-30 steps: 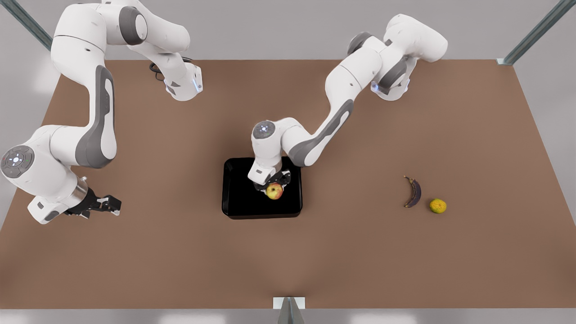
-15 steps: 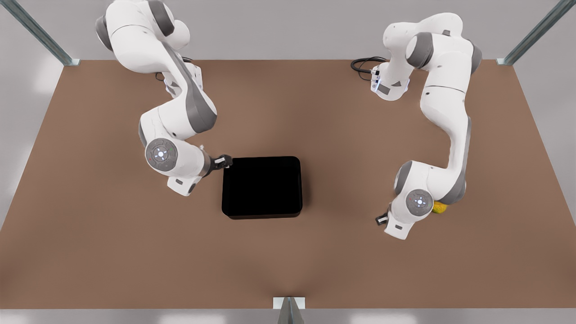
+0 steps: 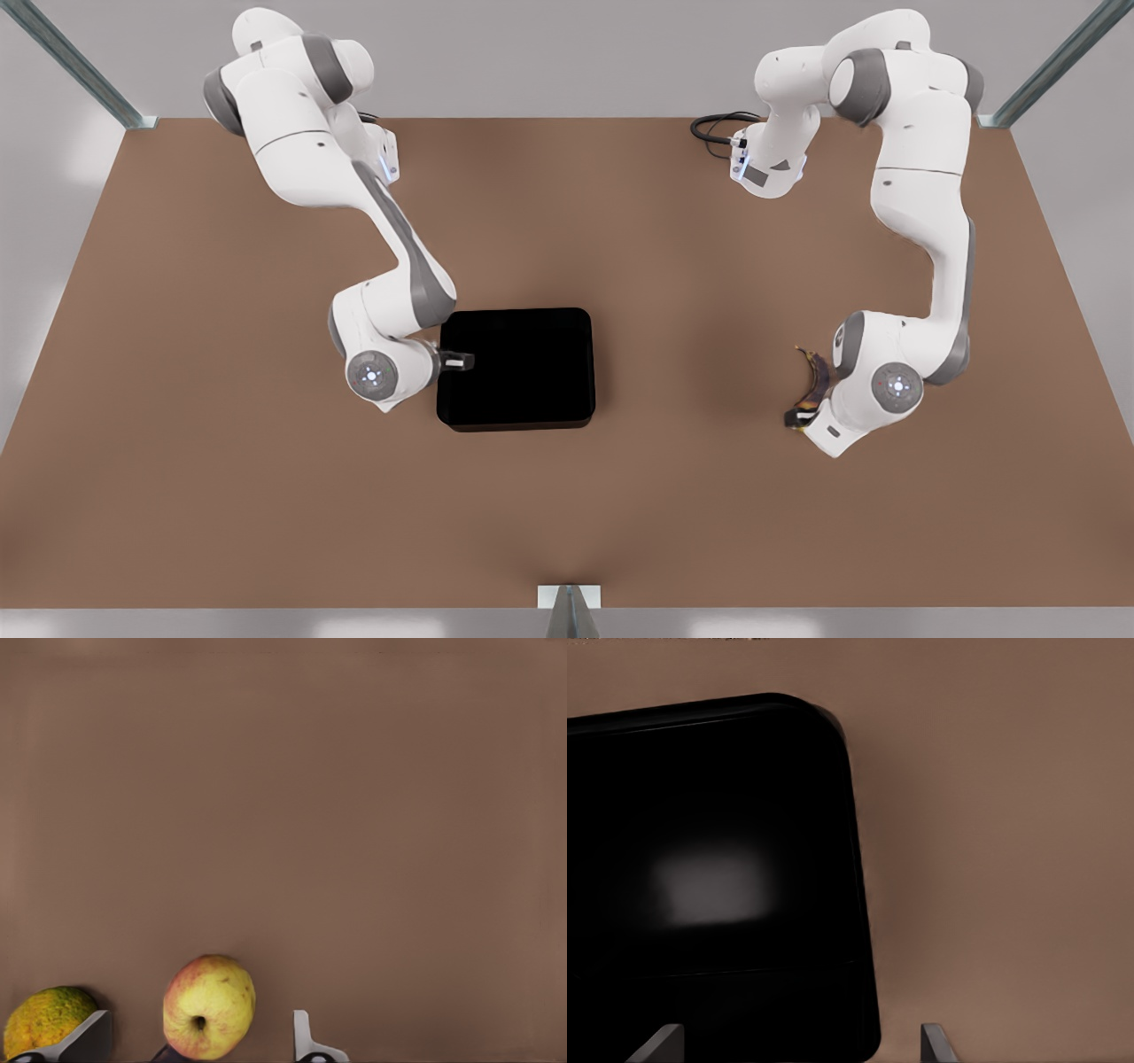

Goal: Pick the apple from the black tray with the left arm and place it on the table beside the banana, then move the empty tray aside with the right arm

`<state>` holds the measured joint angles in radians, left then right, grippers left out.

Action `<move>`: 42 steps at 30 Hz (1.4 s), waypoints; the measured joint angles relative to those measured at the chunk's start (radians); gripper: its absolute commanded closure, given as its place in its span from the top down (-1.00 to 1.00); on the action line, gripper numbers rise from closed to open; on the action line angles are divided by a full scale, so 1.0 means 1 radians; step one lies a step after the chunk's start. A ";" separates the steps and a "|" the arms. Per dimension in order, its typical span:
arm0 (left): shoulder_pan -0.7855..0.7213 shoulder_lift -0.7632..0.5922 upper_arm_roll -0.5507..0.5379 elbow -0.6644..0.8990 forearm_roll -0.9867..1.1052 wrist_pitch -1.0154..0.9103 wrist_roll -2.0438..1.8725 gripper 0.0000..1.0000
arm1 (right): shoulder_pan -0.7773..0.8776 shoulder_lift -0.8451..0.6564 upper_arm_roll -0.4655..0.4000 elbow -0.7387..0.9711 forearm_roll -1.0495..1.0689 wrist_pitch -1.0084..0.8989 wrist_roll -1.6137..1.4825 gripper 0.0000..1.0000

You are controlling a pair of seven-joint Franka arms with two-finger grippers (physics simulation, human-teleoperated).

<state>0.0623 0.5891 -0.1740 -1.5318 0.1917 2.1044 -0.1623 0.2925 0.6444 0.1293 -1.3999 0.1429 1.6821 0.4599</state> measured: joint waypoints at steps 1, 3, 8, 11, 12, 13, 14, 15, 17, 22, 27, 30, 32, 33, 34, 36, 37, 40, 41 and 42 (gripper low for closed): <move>-0.001 -0.029 -0.003 0.083 -0.024 -0.054 0.013 1.00 | -0.002 0.014 0.000 -0.001 -0.001 0.015 0.007 0.98; 0.002 -0.167 -0.002 0.141 -0.061 -0.183 0.032 1.00 | -0.007 0.039 -0.011 -0.002 -0.001 0.043 0.014 0.98; 0.007 -0.427 -0.003 -0.052 -0.098 -0.313 0.059 1.00 | -0.009 0.069 -0.025 -0.015 -0.003 0.094 0.013 0.98; 0.007 -0.427 -0.006 -0.059 -0.106 -0.356 0.073 1.00 | -0.006 0.052 -0.011 -0.048 -0.005 0.105 0.001 0.98; 0.006 -0.426 -0.006 -0.059 -0.107 -0.367 0.077 1.00 | -0.005 0.051 -0.009 -0.056 -0.006 0.108 -0.005 0.98; 0.005 -0.426 -0.007 -0.059 -0.108 -0.375 0.081 1.00 | -0.005 0.051 -0.005 -0.060 -0.006 0.111 -0.013 0.98; 0.005 -0.426 -0.007 -0.060 -0.109 -0.382 0.084 1.00 | -0.005 0.056 -0.003 -0.062 -0.006 0.115 -0.022 0.98; 0.005 -0.426 -0.008 -0.060 -0.109 -0.389 0.088 1.00 | -0.008 0.065 -0.004 -0.063 -0.007 0.120 -0.032 0.98; 0.005 -0.425 -0.008 -0.061 -0.110 -0.398 0.094 1.00 | -0.020 0.088 -0.007 -0.064 -0.008 0.134 -0.056 0.97; 0.005 -0.425 -0.008 -0.061 -0.111 -0.413 0.107 1.00 | -0.026 0.116 -0.024 -0.061 -0.008 0.169 -0.113 0.59; 0.005 -0.420 -0.008 -0.062 -0.111 -0.417 0.117 1.00 | -0.024 0.113 -0.023 -0.055 -0.003 0.181 -0.153 0.18; 0.005 -0.420 -0.008 -0.062 -0.111 -0.418 0.122 1.00 | -0.024 0.111 -0.021 -0.053 0.001 0.181 -0.171 -0.16; 0.005 -0.420 -0.008 -0.063 -0.111 -0.419 0.124 1.00 | -0.024 0.110 -0.019 -0.053 0.002 0.181 -0.180 -0.35; 0.005 -0.420 -0.008 -0.062 -0.111 -0.419 0.126 1.00 | -0.024 0.110 -0.019 -0.053 0.002 0.181 -0.185 -0.43; 0.005 -0.421 -0.008 -0.062 -0.111 -0.419 0.127 1.00 | -0.024 0.110 -0.019 -0.053 0.002 0.181 -0.190 -0.49; 0.005 -0.421 -0.008 -0.062 -0.111 -0.420 0.129 1.00 | -0.024 0.110 -0.019 -0.053 0.003 0.182 -0.199 -0.62; 0.005 -0.421 -0.008 -0.062 -0.111 -0.420 0.130 1.00 | -0.024 0.110 -0.019 -0.053 0.003 0.182 -0.203 -0.65; 0.005 -0.421 -0.008 -0.062 -0.111 -0.420 0.133 1.00 | -0.024 0.110 -0.019 -0.053 0.007 0.183 -0.216 -0.76; 0.005 -0.421 -0.008 -0.062 -0.111 -0.421 0.134 1.00 | -0.024 0.109 -0.019 -0.053 0.008 0.183 -0.220 -0.77; 0.005 -0.421 -0.008 -0.062 -0.111 -0.421 0.134 1.00 | -0.024 0.108 -0.019 -0.053 0.009 0.184 -0.224 -0.78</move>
<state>0.0675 0.1682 -0.1820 -1.5943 0.0806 1.6838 -0.0280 0.2689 0.7522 0.1102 -1.4529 0.1522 1.8657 0.2358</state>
